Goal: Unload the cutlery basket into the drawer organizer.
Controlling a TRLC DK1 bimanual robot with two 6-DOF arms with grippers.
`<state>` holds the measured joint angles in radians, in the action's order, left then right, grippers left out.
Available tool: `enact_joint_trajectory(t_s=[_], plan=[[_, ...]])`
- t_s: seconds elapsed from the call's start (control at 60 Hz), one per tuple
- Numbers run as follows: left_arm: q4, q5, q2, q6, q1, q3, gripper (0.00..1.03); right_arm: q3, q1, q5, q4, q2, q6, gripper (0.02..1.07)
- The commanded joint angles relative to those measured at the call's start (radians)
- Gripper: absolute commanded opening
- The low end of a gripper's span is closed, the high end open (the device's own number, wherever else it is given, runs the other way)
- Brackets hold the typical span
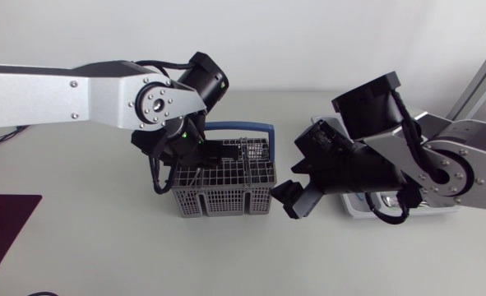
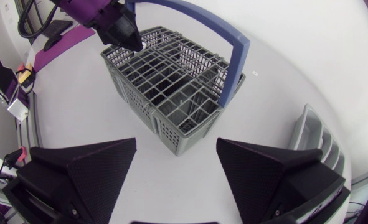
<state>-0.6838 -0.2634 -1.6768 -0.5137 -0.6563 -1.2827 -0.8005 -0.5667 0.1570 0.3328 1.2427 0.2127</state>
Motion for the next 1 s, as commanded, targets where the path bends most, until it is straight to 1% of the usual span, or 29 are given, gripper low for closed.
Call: enact_joint_trajectory(t_s=[0.0,0.133,0.233,0.75,0.983], plan=[[-0.014,-0.007,-0.024,-0.032,0.006,-0.030,0.36,0.027,-0.001,0.006,-0.014,0.009,-0.003,0.94],[-0.016,-0.008,-0.029,-0.036,0.003,-0.037,0.36,0.030,-0.001,0.009,-0.014,0.006,0.001,0.94],[-0.014,-0.011,-0.032,-0.037,0.003,-0.040,0.31,0.034,-0.001,0.009,-0.014,0.000,0.002,0.94],[-0.014,-0.028,-0.046,-0.045,0.006,-0.038,0.30,0.046,0.001,0.019,-0.011,-0.012,0.004,0.94],[-0.016,-0.031,-0.058,-0.052,0.004,-0.037,0.26,0.053,0.001,0.022,-0.012,-0.022,0.005,0.94]])
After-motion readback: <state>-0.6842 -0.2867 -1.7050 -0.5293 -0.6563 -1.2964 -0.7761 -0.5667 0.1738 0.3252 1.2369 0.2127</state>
